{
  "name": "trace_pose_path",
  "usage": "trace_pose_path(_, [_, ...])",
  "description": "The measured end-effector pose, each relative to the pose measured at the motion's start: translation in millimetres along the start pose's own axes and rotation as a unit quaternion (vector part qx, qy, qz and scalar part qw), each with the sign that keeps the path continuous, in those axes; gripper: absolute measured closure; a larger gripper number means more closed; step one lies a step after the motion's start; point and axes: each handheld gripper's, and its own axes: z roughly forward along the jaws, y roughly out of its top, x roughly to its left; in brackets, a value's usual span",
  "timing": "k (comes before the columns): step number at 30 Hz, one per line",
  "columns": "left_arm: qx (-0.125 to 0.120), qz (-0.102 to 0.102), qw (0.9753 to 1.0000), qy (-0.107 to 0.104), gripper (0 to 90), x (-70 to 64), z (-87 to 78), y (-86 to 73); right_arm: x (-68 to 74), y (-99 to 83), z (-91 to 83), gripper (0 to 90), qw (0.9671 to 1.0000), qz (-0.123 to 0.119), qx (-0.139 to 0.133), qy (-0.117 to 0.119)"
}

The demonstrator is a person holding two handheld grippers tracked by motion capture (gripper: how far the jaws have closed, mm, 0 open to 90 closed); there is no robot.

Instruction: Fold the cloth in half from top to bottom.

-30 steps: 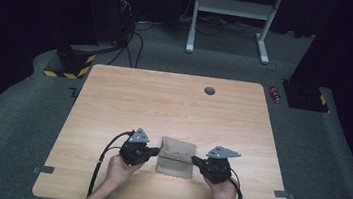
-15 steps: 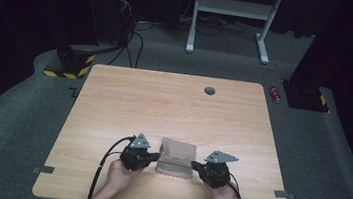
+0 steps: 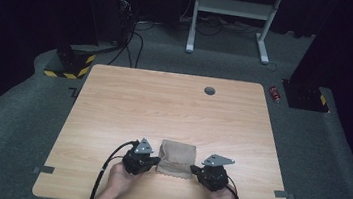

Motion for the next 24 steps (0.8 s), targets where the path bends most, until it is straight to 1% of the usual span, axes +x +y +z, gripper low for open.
trace_pose_path(1, [-0.002, -0.003, 1.0, -0.001, 89.1, -0.9, 0.3, -0.7, 0.1, -0.4, 0.3, 89.6, 1.0, -0.001, 0.001, 0.0])
trace_pose_path(3, [0.0, 0.002, 1.0, 0.0, 89.0, -1.6, -0.1, -1.5, 0.6, -1.5, 0.7, 89.6, 1.0, 0.003, 0.002, 0.001])
trace_pose_path(7, [0.004, 0.007, 1.0, 0.002, 88.9, -3.6, -0.1, -2.9, 1.3, -3.4, 1.8, 89.5, 1.0, 0.004, 0.004, 0.003])
trace_pose_path(11, [0.007, 0.004, 1.0, 0.001, 88.5, -4.0, -0.3, -4.3, 2.7, -3.9, 1.9, 88.5, 1.0, 0.001, 0.006, 0.004])
trace_pose_path(12, [0.013, 0.003, 0.9999, -0.003, 87.8, -3.9, -1.0, -5.6, 3.5, -4.1, 1.4, 86.2, 0.9999, 0.002, 0.007, 0.008])
trace_pose_path(16, [0.015, -0.005, 0.9998, -0.007, 84.7, -4.0, -3.4, -9.4, 5.2, -4.1, -2.0, 82.0, 0.9999, 0.003, 0.005, 0.012])
trace_pose_path(17, [0.013, -0.01, 0.9998, -0.011, 83.1, -3.8, -4.5, -10.0, 5.7, -3.9, -3.2, 80.8, 0.9999, 0.004, 0.004, 0.013])
trace_pose_path(19, [0.006, -0.014, 0.9998, -0.015, 81.2, -3.7, -7.5, -10.2, 5.8, -3.4, -5.2, 79.4, 0.9999, -0.001, 0.001, 0.016])
trace_pose_path(24, [-0.018, -0.017, 0.9996, -0.016, 77.8, -4.9, -16.3, -3.0, 10.0, -1.1, -15.3, 79.1, 0.9996, -0.01, -0.013, 0.024])
